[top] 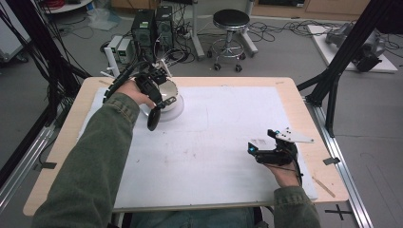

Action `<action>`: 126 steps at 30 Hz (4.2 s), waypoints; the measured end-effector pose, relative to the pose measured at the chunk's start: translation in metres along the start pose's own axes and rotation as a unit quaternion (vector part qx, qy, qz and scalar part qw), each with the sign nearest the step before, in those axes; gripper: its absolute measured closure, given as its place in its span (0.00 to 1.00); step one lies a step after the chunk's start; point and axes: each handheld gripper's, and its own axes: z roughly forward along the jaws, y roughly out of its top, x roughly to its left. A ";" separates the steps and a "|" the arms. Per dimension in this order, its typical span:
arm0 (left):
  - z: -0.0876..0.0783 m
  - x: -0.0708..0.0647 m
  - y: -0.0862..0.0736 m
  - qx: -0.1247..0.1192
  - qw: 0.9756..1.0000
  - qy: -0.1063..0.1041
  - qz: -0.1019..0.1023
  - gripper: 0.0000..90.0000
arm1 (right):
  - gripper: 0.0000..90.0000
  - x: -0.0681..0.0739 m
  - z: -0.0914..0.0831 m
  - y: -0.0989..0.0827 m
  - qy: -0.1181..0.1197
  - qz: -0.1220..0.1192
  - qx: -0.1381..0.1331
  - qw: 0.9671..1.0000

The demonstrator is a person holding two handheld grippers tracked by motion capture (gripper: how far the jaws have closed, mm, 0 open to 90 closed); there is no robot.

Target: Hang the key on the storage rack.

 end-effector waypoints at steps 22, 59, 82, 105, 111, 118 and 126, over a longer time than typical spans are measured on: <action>-0.075 0.046 -0.045 -0.041 0.999 0.025 -0.019 0.93 | 0.01 0.000 0.000 0.000 -0.002 -0.001 0.000 1.000; -0.116 0.111 -0.093 -0.067 0.987 0.095 -0.109 0.93 | 0.01 0.001 0.001 -0.001 -0.002 -0.007 0.006 1.000; -0.092 0.131 -0.096 -0.063 0.986 0.093 -0.125 0.92 | 0.01 0.001 0.001 -0.003 -0.004 -0.006 0.014 1.000; -0.085 0.119 -0.106 -0.107 0.983 0.075 -0.130 0.33 | 0.01 0.001 0.003 -0.002 0.000 -0.009 0.013 1.000; -0.083 0.107 -0.107 -0.107 0.983 0.096 -0.117 0.06 | 0.01 0.002 0.003 -0.001 0.001 -0.010 0.014 1.000; -0.082 0.093 -0.108 -0.119 0.984 0.082 -0.101 0.02 | 0.01 0.002 0.003 0.000 0.003 -0.009 0.012 1.000; -0.077 0.081 -0.109 -0.118 0.986 0.074 -0.089 0.02 | 0.01 0.002 0.002 0.000 0.004 -0.008 0.010 1.000</action>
